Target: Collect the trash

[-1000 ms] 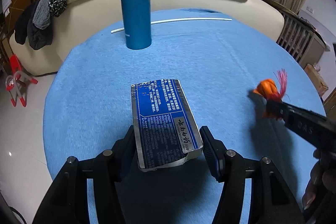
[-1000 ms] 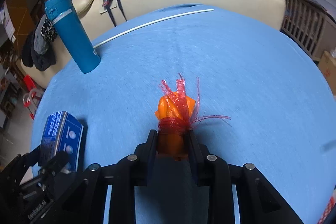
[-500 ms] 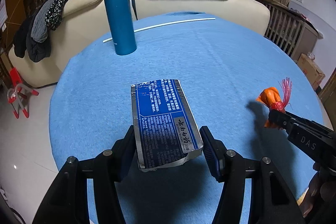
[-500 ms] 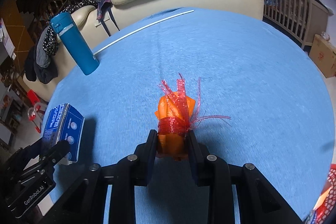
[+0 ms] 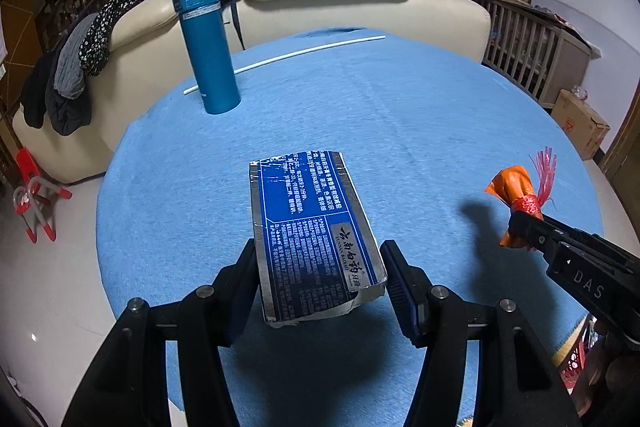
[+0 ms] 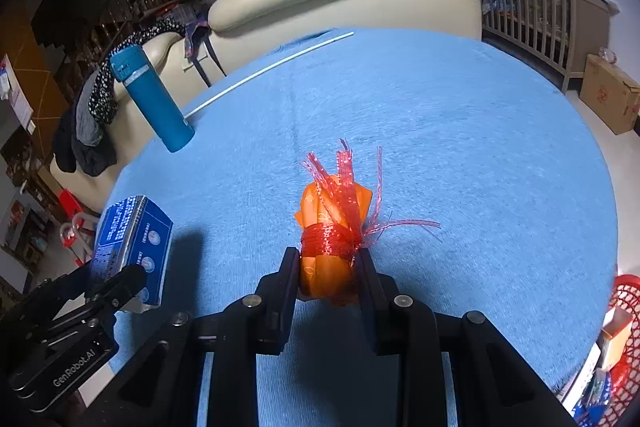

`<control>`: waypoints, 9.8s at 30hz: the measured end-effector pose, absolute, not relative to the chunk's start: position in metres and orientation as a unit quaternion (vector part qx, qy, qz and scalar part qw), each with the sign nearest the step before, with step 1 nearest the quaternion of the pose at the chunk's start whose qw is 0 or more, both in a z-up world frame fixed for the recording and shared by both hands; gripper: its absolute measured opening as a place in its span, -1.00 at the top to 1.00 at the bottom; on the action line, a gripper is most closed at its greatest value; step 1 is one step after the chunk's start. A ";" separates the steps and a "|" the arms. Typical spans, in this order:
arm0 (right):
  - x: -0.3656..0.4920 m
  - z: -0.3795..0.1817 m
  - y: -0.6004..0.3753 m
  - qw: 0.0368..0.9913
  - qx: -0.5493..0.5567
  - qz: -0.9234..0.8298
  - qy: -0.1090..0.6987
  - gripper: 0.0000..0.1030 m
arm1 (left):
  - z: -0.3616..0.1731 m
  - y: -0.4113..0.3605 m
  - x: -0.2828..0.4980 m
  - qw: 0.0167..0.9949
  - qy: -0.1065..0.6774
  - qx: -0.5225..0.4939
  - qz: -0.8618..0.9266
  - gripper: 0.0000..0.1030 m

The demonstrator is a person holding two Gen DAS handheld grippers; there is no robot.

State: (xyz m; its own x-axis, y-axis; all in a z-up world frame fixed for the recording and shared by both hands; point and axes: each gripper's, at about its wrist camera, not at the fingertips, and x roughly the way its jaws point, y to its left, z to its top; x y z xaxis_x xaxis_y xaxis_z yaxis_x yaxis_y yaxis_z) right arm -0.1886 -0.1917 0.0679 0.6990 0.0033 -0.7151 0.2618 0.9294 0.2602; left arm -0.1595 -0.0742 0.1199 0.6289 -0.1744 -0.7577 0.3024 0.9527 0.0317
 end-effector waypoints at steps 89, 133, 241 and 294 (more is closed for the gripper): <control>-0.414 0.089 -0.323 0.910 0.274 -0.179 0.255 0.42 | 0.113 -0.241 -0.266 0.839 0.383 0.218 -0.319 -0.19; -0.496 0.047 -0.379 0.865 0.312 -0.281 0.276 0.42 | 0.120 -0.352 -0.336 0.781 0.346 0.294 -0.428 -0.19; -0.464 0.080 -0.335 0.852 0.253 -0.352 0.293 -0.51 | 0.128 -0.270 -0.280 0.803 0.364 0.186 -0.433 -0.45; -0.434 0.060 -0.282 0.827 0.163 -0.403 0.356 -0.98 | 0.123 -0.216 -0.271 0.829 0.343 0.157 -0.413 -0.92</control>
